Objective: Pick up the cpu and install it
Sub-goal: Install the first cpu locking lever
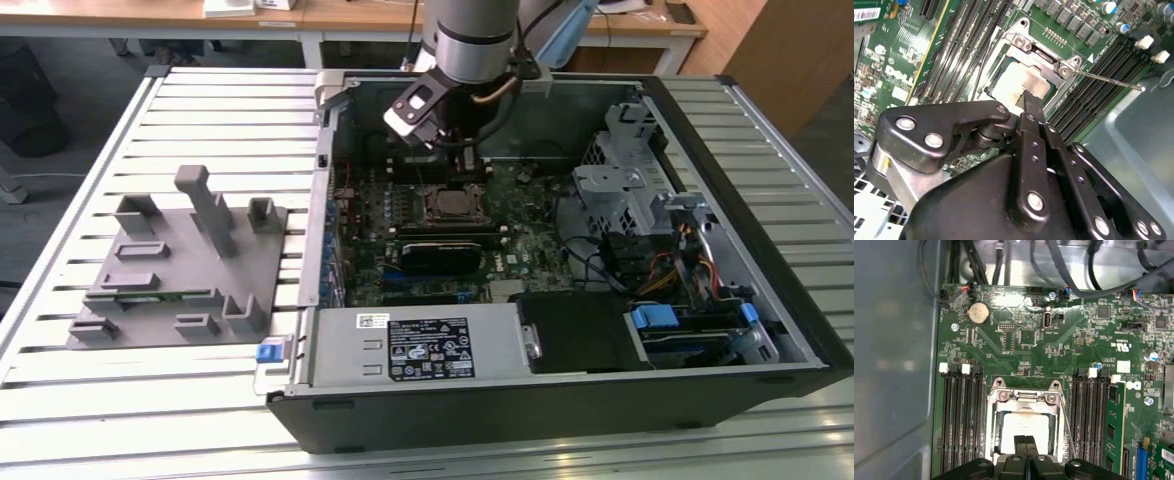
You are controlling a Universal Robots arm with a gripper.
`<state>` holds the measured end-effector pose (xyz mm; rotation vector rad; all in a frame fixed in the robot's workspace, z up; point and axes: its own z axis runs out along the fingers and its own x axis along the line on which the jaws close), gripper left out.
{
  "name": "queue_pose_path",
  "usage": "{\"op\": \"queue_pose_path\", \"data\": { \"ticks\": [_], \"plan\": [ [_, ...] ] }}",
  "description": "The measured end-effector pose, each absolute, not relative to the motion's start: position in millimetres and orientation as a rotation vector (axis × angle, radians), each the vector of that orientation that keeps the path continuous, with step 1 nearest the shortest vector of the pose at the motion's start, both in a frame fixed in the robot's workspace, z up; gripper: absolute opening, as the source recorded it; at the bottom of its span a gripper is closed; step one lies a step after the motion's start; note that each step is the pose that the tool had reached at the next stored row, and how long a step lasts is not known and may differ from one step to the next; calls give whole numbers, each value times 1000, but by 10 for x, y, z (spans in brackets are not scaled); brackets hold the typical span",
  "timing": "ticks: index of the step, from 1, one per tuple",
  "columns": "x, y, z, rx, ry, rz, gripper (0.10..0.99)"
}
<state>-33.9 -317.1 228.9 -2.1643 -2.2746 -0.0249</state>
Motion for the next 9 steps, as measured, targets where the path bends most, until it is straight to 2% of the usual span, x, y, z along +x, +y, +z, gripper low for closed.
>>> {"op": "queue_pose_path", "data": {
  "ticks": [9],
  "plan": [
    [-340,-3171,2352,-2091,-2341,-25,106]
  ]
}}
